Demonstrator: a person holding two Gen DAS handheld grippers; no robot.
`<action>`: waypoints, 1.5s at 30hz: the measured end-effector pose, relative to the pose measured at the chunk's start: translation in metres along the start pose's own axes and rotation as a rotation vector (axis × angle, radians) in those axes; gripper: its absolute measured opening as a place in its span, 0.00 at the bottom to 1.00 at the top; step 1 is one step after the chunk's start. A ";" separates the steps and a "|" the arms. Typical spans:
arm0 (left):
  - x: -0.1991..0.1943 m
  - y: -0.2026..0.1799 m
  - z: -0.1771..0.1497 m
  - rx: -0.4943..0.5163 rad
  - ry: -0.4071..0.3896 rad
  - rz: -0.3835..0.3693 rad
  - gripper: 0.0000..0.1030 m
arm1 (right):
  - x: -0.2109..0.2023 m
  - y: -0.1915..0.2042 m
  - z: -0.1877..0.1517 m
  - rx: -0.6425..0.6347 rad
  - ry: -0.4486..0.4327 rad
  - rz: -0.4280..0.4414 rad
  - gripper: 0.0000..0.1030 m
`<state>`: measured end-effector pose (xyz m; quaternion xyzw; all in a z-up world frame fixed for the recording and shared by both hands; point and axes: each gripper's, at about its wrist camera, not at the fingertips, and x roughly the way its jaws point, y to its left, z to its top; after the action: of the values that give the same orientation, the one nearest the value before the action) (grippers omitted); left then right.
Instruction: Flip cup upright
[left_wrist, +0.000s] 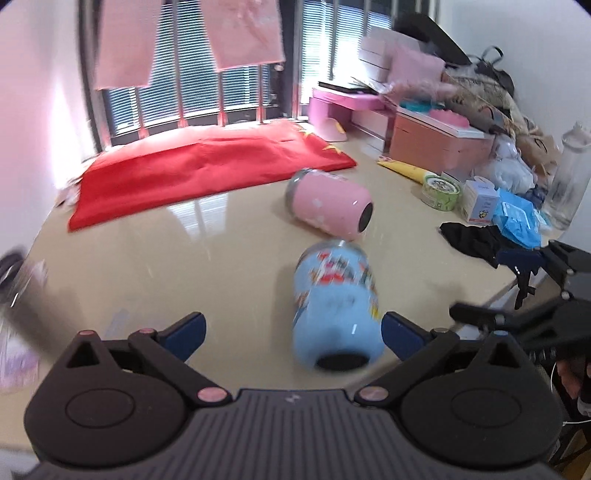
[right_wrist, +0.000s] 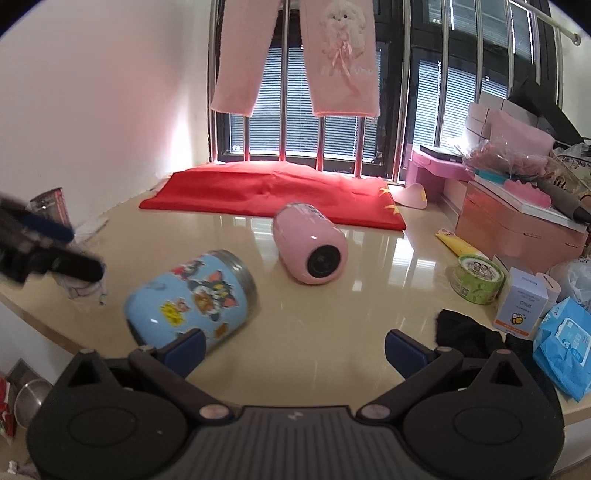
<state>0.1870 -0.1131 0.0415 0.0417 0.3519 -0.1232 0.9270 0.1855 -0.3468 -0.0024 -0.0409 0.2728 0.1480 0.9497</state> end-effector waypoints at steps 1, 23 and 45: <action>-0.007 0.005 -0.009 -0.018 -0.009 -0.002 1.00 | -0.002 0.008 0.001 0.001 -0.003 -0.003 1.00; -0.012 0.064 -0.071 -0.063 -0.059 0.001 1.00 | 0.091 0.086 0.074 0.178 0.288 0.000 1.00; -0.003 0.078 -0.073 -0.103 -0.030 0.004 1.00 | 0.156 0.095 0.083 0.056 0.544 0.062 1.00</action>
<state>0.1582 -0.0252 -0.0115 -0.0075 0.3439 -0.1037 0.9332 0.3244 -0.2029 -0.0148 -0.0446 0.5229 0.1531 0.8374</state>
